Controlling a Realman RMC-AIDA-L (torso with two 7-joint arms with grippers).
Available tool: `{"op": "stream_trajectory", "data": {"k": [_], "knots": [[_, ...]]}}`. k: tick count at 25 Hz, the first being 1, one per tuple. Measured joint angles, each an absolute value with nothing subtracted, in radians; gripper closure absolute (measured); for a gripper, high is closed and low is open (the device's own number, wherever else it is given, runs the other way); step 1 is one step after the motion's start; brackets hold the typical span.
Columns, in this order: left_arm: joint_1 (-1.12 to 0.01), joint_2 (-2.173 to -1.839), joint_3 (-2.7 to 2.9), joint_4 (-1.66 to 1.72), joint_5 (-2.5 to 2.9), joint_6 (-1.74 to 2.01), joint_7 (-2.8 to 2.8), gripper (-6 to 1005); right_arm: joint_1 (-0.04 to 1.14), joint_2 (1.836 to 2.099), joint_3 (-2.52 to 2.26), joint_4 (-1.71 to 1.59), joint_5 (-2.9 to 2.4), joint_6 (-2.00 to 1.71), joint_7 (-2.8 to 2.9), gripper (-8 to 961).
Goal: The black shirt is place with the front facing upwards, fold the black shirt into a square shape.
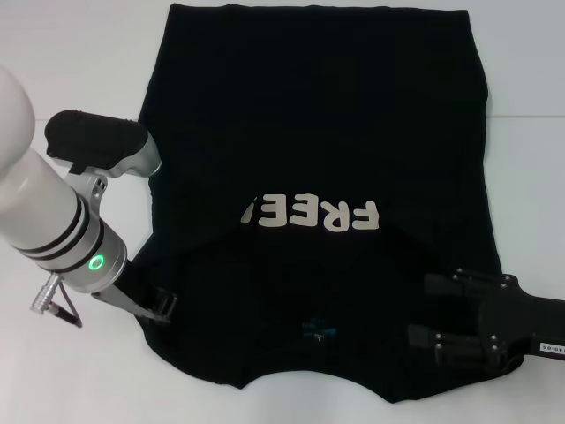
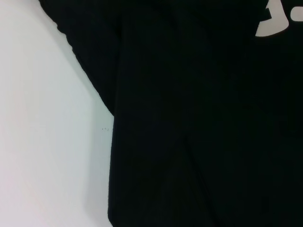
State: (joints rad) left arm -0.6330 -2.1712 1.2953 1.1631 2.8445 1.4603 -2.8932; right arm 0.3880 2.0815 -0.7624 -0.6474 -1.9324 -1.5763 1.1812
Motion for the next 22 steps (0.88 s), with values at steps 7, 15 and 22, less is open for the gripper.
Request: {"op": "stream_trajectory", "data": {"k": [7, 15, 22], "knots": [[-0.631, -2.170, 1.305, 1.167, 2.853, 1.458, -2.894, 907, 0.389, 2.082, -0.762, -0.647, -1.932, -1.580, 1.181, 118], [-0.622, -2.168, 1.297, 1.194, 2.848, 1.465, -2.889, 929, 0.389, 2.079, -0.762, -0.647, -1.928, -1.587, 1.181, 118], [-0.619, -2.167, 1.262, 1.200, 2.832, 1.470, -2.873, 947, 0.388, 2.078, -0.749, -0.647, -1.926, -1.590, 1.182, 118]]}}
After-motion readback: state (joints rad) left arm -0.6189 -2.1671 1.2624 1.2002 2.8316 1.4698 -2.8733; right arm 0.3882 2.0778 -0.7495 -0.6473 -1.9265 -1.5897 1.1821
